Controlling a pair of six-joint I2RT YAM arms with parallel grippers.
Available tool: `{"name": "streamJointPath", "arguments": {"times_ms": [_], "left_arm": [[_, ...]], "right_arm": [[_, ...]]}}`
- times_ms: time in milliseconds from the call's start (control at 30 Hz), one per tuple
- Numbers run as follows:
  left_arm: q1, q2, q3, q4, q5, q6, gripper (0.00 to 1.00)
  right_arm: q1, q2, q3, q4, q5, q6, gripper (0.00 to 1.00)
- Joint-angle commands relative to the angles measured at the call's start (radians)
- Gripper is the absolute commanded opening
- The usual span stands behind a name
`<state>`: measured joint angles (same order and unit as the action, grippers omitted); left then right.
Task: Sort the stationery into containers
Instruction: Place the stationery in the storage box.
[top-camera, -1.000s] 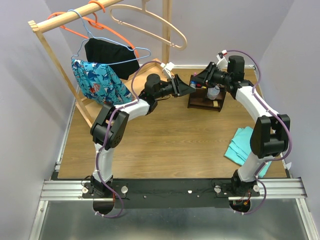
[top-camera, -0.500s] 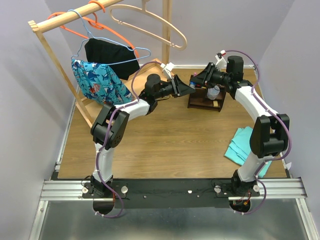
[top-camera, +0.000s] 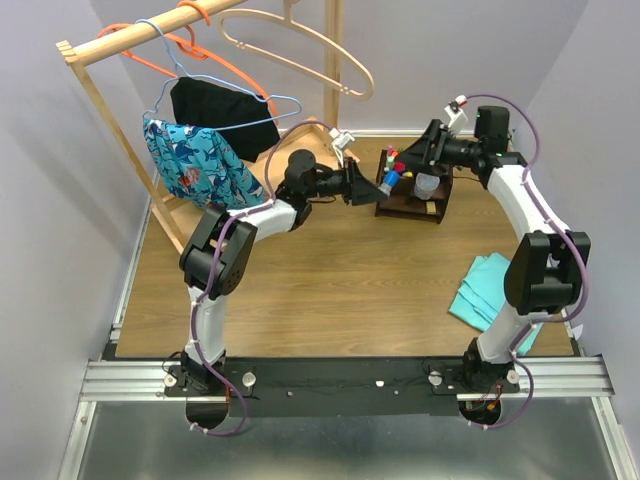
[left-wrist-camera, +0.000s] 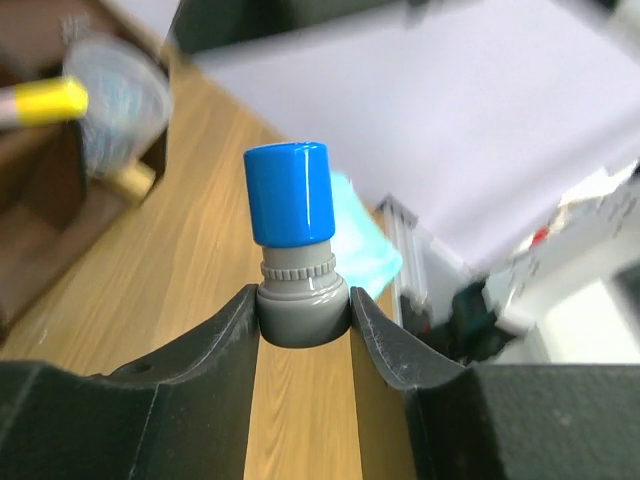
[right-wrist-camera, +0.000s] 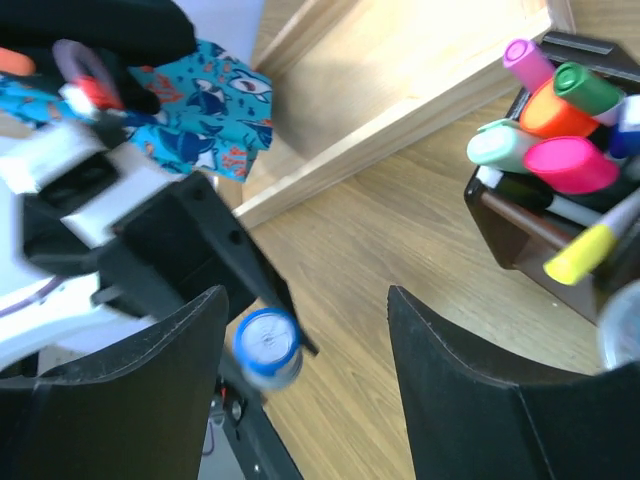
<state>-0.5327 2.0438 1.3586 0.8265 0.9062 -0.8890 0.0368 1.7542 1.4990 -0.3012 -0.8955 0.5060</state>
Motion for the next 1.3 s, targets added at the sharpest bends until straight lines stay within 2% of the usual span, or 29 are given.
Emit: {"name": "streamJointPath", "arguments": {"times_ms": [0, 33, 67, 100, 167, 200, 267, 467, 667, 1033, 1267], "left_arm": [[0.048, -0.069, -0.07, -0.169, 0.194, 0.264, 0.22], [0.05, -0.08, -0.046, -0.282, 0.194, 0.391, 0.21], [0.048, -0.091, -0.018, -0.566, 0.178, 0.521, 0.22], [0.045, -0.099, 0.011, -0.687, 0.165, 0.767, 0.22], [0.034, -0.103, 0.079, -0.942, 0.091, 0.948, 0.22], [0.033, -0.106, 0.095, -0.993, 0.067, 1.054, 0.22], [0.028, -0.108, 0.138, -1.11, -0.007, 1.129, 0.22], [0.004, -0.158, 0.165, -1.231, -0.095, 1.3, 0.2], [-0.047, -0.232, 0.112, -1.238, -0.101, 1.406, 0.2], [-0.095, -0.214, 0.16, -1.207, -0.102, 1.377, 0.2], [-0.098, -0.195, 0.181, -1.193, -0.112, 1.372, 0.19]], "right_arm": [[-0.077, 0.014, 0.061, -0.144, -0.221, -0.096, 0.72], [-0.084, 0.021, 0.072, -0.154, -0.25, -0.104, 0.72], [-0.087, 0.025, 0.072, -0.168, -0.308, -0.101, 0.72], [-0.087, 0.034, 0.072, -0.176, -0.339, -0.097, 0.72], [-0.087, 0.036, 0.031, -0.161, -0.411, -0.057, 0.72], [-0.087, 0.025, 0.006, -0.144, -0.418, -0.035, 0.72], [-0.086, 0.018, -0.055, -0.148, -0.418, -0.026, 0.72], [-0.075, -0.022, -0.166, -0.187, -0.347, -0.037, 0.67], [-0.055, -0.012, -0.184, -0.187, -0.336, -0.014, 0.64], [0.017, 0.01, -0.16, -0.202, -0.296, -0.017, 0.56], [0.037, -0.013, -0.195, -0.213, -0.306, -0.027, 0.57]]}}
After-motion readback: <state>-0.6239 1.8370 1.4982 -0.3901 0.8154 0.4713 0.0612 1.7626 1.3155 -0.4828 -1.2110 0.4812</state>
